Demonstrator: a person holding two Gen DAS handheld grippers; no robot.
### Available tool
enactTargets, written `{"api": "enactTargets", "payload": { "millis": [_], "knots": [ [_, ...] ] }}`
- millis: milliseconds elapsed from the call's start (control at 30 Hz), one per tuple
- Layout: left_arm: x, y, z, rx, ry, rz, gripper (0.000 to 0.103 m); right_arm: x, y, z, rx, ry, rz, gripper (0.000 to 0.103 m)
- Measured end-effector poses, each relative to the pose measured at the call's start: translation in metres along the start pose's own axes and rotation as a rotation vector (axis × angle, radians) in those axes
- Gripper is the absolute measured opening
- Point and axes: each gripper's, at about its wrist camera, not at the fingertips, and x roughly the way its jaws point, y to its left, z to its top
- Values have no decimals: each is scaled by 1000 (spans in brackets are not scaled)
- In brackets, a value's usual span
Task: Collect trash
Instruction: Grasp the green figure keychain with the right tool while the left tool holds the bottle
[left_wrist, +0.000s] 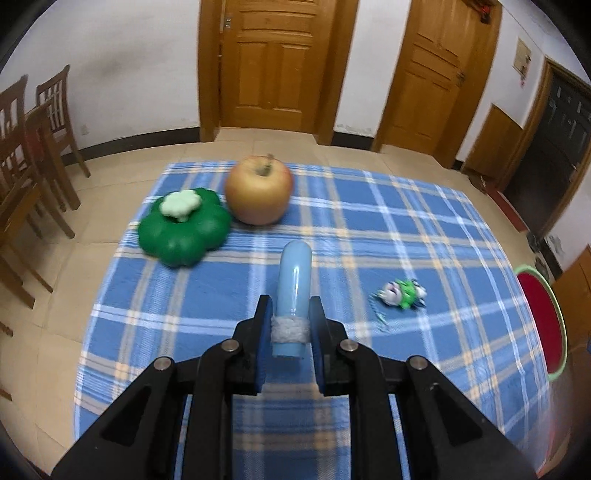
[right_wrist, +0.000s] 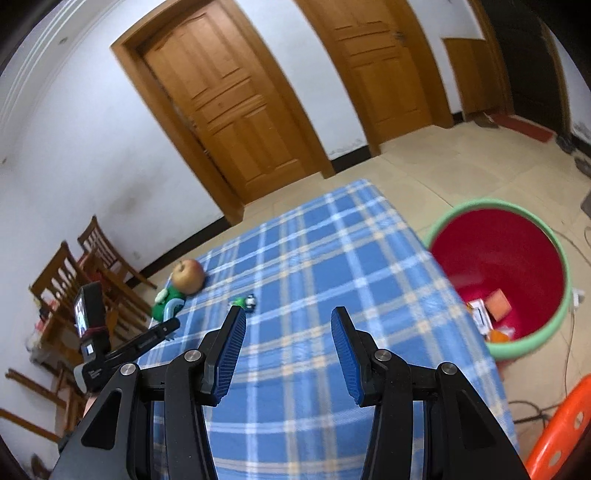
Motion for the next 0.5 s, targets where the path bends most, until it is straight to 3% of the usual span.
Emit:
{"api": "enactTargets", "payload": {
  "millis": [500],
  "knots": [
    [6, 36, -9, -97, -62, 8, 19, 128, 66, -17, -94, 172, -46, 55]
  ]
}}
